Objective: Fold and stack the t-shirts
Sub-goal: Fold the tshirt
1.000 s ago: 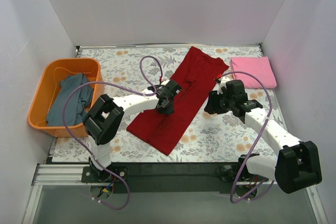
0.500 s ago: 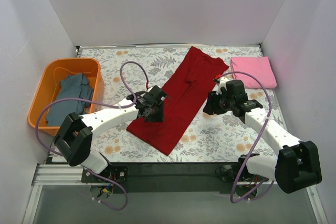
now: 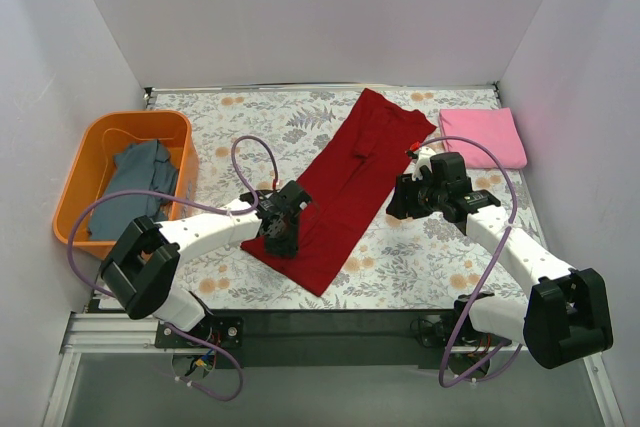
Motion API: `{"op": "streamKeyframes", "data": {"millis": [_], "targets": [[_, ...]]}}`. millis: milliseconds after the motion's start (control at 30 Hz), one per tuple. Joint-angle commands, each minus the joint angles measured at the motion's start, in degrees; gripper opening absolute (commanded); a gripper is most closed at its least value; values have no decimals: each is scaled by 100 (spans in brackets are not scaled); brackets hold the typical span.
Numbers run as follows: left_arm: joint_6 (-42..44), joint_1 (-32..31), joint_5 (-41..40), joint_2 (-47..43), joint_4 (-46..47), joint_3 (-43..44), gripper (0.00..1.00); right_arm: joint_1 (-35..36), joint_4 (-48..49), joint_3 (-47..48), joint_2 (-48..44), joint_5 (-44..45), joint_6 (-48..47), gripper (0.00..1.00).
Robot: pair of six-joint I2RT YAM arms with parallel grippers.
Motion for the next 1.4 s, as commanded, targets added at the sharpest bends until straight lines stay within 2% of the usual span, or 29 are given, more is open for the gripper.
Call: {"op": "streamKeyframes", "data": {"millis": [0,233,433,533,733,800,867,967,1100,1267,1367], "targets": [[120,-30,357,-278,107,-149,27,13,161,-34,-23,-97,-26,47],[147,-39,446,-244,143,-334,25,13,170,-34,21,-106,-9,47],[59,-30,420,-393,-94,-255,6,13,170,-34,39,-106,0,47],[-28,-30,411,-454,-331,-159,0,13,170,-17,39,-106,-9,47],[-204,-39,578,-525,-578,-237,0,13,170,-8,74,-141,-26,47],[-266,-30,578,-525,-543,-368,4,13,188,-17,109,-167,-35,47],[-336,-30,552,-473,-551,-413,15,5,179,-25,135,-211,-70,47],[-424,-30,429,-446,-525,-387,26,66,170,1,223,-352,-175,47],[-573,-4,113,-534,-586,-177,50,443,74,176,355,-308,-290,48],[-591,321,-282,-735,-657,-44,54,1593,-40,475,645,-177,-369,47],[-591,856,-371,-963,-517,-175,59,2305,-128,695,926,-45,-483,47]]}}
